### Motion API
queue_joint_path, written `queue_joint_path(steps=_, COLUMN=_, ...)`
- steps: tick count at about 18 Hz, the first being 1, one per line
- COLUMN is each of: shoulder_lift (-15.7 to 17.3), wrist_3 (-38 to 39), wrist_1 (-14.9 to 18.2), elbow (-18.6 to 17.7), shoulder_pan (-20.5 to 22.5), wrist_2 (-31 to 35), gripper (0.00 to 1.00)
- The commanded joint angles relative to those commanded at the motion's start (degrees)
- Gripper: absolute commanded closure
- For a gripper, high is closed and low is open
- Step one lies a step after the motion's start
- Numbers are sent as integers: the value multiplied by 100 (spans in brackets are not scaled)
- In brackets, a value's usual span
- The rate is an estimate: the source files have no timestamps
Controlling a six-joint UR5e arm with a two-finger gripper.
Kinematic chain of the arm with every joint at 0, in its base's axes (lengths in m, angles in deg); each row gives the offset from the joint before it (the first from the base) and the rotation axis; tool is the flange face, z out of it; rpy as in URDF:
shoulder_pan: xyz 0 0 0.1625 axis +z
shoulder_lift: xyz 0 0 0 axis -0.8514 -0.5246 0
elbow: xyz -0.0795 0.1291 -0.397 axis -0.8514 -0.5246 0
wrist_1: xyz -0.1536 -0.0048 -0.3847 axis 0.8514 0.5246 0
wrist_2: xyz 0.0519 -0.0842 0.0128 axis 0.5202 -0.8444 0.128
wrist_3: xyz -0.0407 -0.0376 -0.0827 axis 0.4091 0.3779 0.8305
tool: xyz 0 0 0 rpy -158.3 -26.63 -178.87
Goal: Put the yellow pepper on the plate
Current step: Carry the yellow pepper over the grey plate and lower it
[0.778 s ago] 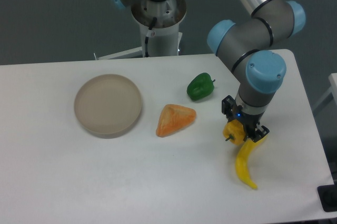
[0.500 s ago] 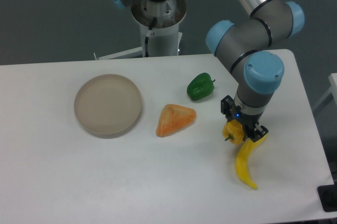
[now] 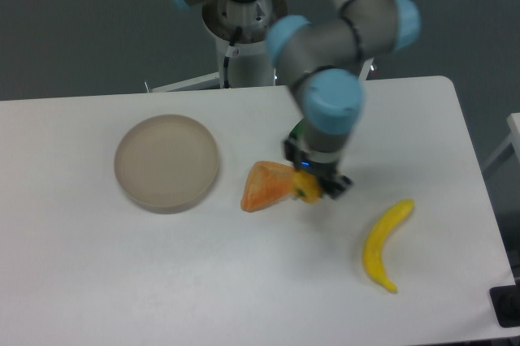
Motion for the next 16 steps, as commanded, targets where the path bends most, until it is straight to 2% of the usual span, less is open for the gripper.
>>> queue_joint_path(steps=2, shoulder_lift=-9, wrist_3=641, wrist_1=9, elbow=-36, shoulder_pan=-500, wrist_2=-52, gripper=77)
queue_joint_path(steps=4, shoulder_lift=-35, wrist_3=933, wrist_1=9, elbow=-36, shoulder_pan=-800, wrist_2=-70, gripper=75)
queue_joint_path(steps=6, shoulder_lift=-53, wrist_3=1083, wrist_1=0, elbow=-132, shoulder_pan=-1038, wrist_2=-123, gripper=75)
queue_joint_path(steps=9, shoulder_lift=-53, wrist_3=1127, wrist_1=-9, elbow=-255, shoulder_pan=-1328, wrist_2=-272, gripper=69)
queue_joint_path(steps=11, shoulder_lift=-61, wrist_3=1451, wrist_1=-35, elbow=-264, shoulder_pan=-1478, wrist_2=-552, gripper=64)
queue_joint_path(steps=12, shoulder_lift=-79, wrist_3=1505, wrist_1=-70, elbow=-256, shoulder_pan=-1566, wrist_2=-615, gripper=47)
queue_joint_path(steps=13, shoulder_lift=-79, wrist_3=1505, wrist_1=-70, elbow=-247, shoulder_pan=-1601, wrist_2=-650, gripper=37)
queue_joint_path(steps=16, shoulder_lift=-79, wrist_3=1698, wrist_1=-70, elbow=-264, shoulder_pan=-1768, wrist_2=-931, gripper=15)
